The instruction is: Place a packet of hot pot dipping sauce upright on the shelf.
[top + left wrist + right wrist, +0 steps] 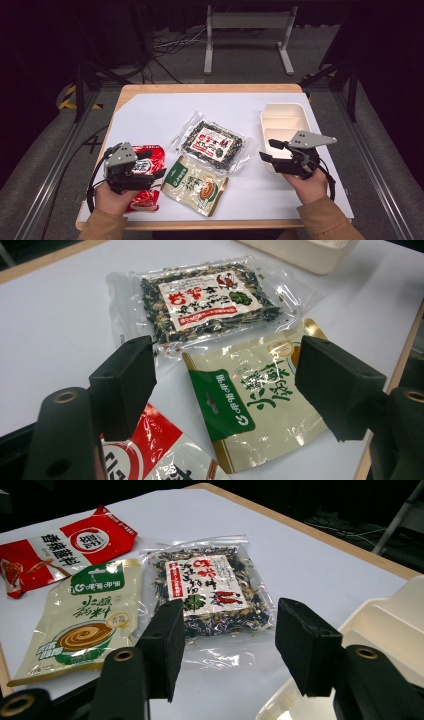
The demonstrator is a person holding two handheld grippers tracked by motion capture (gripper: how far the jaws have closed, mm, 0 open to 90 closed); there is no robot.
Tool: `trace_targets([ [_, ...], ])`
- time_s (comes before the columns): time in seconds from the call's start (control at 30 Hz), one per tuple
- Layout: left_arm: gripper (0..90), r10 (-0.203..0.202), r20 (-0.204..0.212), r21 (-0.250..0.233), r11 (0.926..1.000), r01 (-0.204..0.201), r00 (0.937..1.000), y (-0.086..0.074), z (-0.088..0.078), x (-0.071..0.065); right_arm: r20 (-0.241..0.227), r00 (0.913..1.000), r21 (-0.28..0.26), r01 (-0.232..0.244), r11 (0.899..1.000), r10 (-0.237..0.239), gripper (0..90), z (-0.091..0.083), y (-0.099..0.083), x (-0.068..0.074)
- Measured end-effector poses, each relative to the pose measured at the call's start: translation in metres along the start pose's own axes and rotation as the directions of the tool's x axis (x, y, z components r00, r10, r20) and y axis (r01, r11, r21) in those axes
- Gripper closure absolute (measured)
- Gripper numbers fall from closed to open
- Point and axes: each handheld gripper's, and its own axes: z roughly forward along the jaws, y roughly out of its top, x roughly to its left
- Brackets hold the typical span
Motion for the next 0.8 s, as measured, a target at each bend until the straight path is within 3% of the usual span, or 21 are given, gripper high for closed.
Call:
trace_targets([
  [0.2, 20.0, -0.076, 0.018, 0.040, 0.9963, 0.076, 0.9969, 0.004, 0.006, 0.003, 0.003, 1.0000, 0.001, 0.007, 1.000, -0.007, 44.3, -0.001, -0.001, 0.001],
  [0.3, 19.8, -0.062, 0.008, 0.065, 0.9960, 0.062, 0.9980, 0.007, 0.012, -0.001, 0.007, 1.0000, 0.006, 0.006, 1.000, -0.006, 44.2, -0.002, -0.002, 0.001],
  [0.43, 18.7, -0.073, 0.032, 0.086, 0.9938, 0.070, 0.9968, 0.009, 0.017, -0.001, 0.016, 0.9998, 0.016, 0.011, 1.000, -0.011, 44.1, -0.003, -0.002, 0.003],
  [0.53, 18.3, -0.102, 0.075, 0.132, 0.9870, 0.091, 0.9920, 0.010, 0.025, 0.003, 0.020, 0.9996, 0.018, 0.018, 1.000, -0.019, 43.9, -0.003, -0.003, 0.004],
  [0.8, 20.1, -0.112, 0.076, 0.191, 0.9769, 0.096, 0.9907, 0.010, 0.037, 0.001, 0.021, 0.9995, 0.037, 0.023, 0.999, -0.024, 43.6, -0.002, -0.005, 0.007],
])
